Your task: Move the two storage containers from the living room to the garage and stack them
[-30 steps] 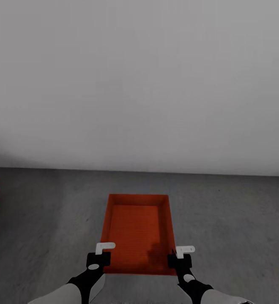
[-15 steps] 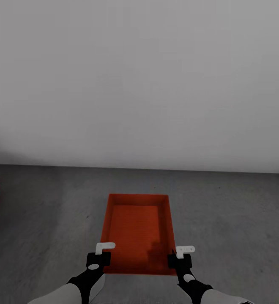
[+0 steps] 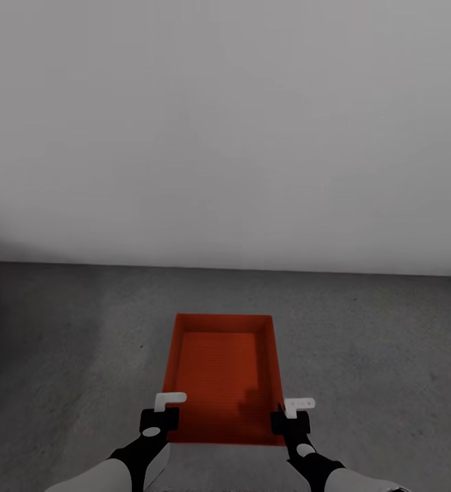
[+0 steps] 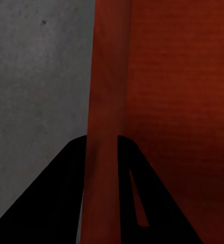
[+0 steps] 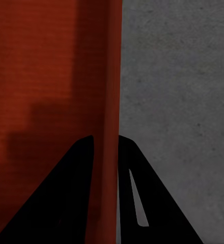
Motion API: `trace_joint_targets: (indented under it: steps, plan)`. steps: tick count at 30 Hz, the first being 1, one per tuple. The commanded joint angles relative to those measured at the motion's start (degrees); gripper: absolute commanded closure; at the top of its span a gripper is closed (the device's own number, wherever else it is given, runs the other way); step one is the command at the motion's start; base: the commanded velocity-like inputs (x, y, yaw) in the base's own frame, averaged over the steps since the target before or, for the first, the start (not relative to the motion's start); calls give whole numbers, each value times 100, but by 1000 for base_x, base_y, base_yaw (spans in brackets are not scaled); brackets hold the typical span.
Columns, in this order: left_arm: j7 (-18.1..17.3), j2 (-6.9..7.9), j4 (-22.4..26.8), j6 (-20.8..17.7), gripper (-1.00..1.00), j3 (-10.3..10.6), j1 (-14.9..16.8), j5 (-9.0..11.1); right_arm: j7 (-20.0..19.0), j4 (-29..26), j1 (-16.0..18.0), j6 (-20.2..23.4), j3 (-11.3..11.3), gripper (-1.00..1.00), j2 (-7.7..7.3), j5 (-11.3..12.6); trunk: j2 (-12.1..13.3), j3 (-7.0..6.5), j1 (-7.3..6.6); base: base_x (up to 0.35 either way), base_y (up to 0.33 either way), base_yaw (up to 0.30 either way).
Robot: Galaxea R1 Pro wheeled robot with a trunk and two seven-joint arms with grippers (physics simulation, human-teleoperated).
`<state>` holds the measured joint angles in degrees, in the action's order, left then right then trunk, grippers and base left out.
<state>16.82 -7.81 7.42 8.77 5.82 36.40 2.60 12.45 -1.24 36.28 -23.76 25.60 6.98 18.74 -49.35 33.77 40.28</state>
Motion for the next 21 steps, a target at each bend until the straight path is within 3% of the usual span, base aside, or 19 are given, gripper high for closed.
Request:
trace_joint_targets:
  steps: [1, 21]
  plan:
    - [190, -2, 67, 19, 100, -450, 7, 66, -31, 1, 0, 30, -151, 100, 11, -74, -4, 14, 0, 0, 0, 0]
    - [192, -2, 67, 22, 100, -441, 7, 65, -27, 1, -1, 31, -151, 100, 9, -72, -4, 184, 0, 0, 0, 0]
